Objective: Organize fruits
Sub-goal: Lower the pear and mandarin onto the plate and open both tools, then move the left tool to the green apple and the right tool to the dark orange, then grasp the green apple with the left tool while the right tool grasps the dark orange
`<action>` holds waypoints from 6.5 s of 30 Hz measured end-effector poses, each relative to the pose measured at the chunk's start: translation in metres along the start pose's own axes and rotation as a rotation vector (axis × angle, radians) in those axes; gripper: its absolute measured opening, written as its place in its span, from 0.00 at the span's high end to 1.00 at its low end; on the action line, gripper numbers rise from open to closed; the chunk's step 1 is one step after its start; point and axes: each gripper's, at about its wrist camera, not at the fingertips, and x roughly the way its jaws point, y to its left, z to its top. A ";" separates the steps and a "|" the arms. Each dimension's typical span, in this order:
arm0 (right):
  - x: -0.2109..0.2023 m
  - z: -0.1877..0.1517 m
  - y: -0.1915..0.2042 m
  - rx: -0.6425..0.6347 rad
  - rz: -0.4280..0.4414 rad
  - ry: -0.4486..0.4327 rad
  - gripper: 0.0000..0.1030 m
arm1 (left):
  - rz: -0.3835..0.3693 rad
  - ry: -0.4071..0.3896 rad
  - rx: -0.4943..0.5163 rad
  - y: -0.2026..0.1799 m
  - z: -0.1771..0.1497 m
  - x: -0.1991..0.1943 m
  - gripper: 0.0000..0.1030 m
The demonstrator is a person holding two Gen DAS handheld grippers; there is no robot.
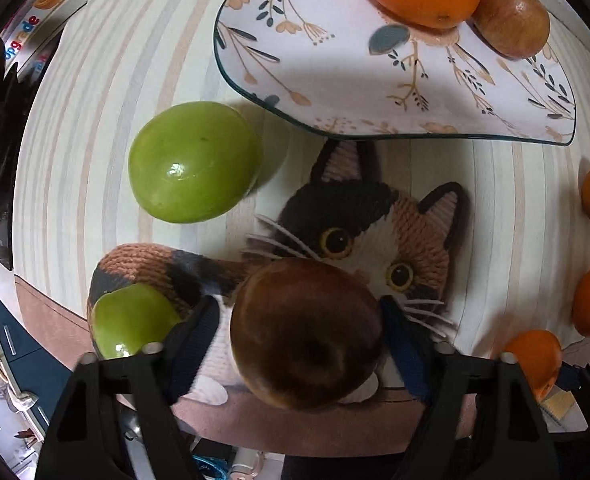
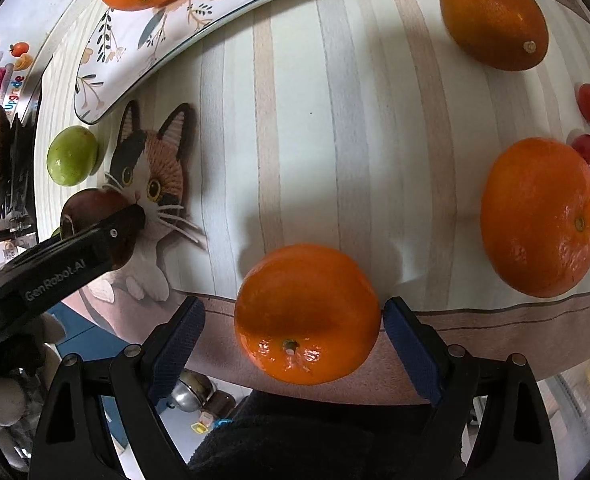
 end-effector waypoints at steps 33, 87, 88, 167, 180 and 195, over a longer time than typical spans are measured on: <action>-0.095 0.077 0.049 -0.069 0.041 -0.286 0.36 | -0.200 -0.218 0.017 0.008 0.046 -0.136 0.39; -0.105 0.123 0.070 -0.161 -0.097 -0.341 0.10 | -0.122 -0.281 -0.006 0.040 0.084 -0.120 0.31; -0.112 0.117 0.072 -0.176 -0.104 -0.358 0.10 | -0.120 -0.298 -0.006 0.036 0.077 -0.127 0.31; -0.045 0.065 -0.006 -0.131 -0.159 -0.263 0.43 | -0.118 -0.197 -0.144 0.078 0.069 -0.028 0.19; -0.017 0.059 0.014 -0.161 -0.151 -0.226 0.43 | -0.206 -0.192 -0.153 0.078 0.064 -0.029 0.43; -0.011 0.076 0.043 -0.197 -0.156 -0.228 0.44 | -0.214 -0.192 -0.194 0.090 0.054 -0.022 0.41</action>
